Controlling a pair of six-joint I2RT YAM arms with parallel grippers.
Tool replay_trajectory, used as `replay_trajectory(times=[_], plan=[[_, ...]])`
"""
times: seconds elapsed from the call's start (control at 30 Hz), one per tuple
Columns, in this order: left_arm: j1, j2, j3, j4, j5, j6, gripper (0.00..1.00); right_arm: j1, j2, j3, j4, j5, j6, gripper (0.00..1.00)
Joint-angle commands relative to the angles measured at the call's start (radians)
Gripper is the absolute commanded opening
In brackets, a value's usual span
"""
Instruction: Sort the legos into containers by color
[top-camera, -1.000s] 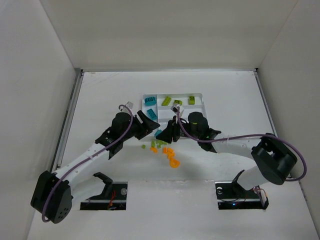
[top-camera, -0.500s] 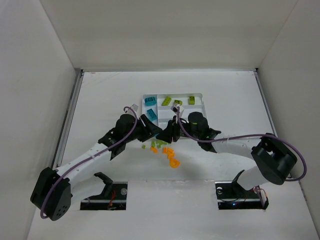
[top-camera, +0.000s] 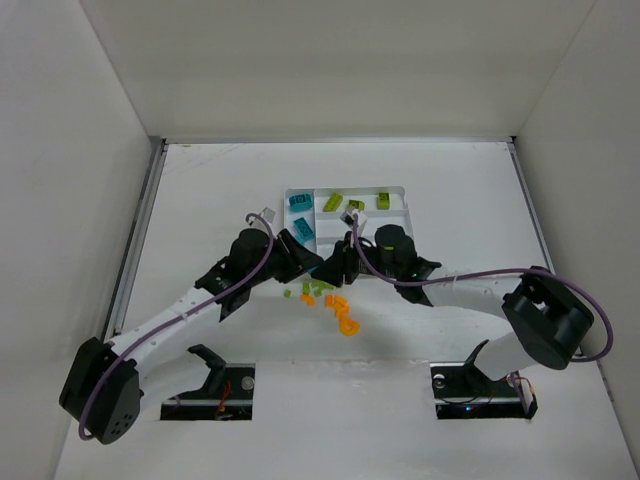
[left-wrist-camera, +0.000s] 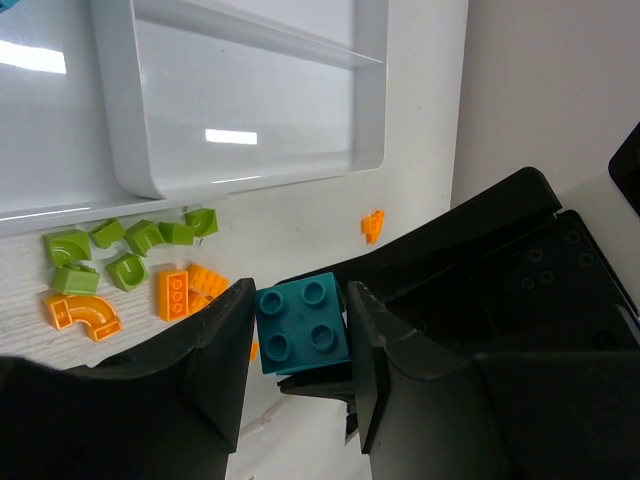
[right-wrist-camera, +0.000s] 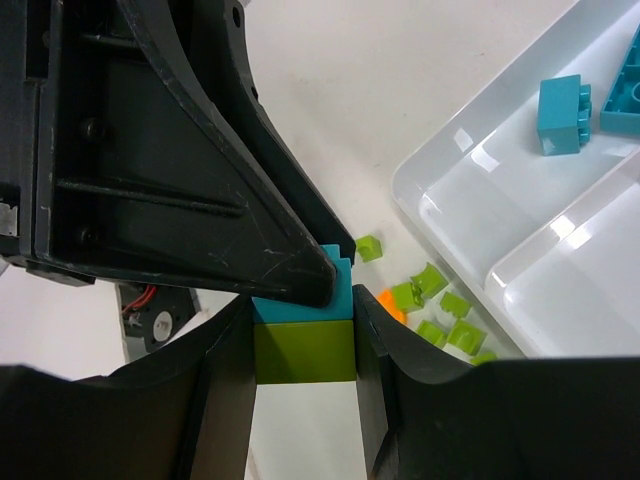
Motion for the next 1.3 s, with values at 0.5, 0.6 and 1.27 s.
replay_trajectory(times=[0.5,0.6,1.27], plan=[[0.057,-0.049,-0.041,0.028,0.006,-0.007,0.2,0.003,0.005,0.035,0.065,0.014,-0.01,0.48],[0.058,-0.049,-0.044,0.028,0.006,-0.007,0.2,0.003,0.005,0.036,0.067,0.008,-0.01,0.4],[0.328,-0.216,-0.033,-0.038,-0.031,0.071,0.19,-0.02,-0.038,0.013,0.071,0.048,0.002,0.27]])
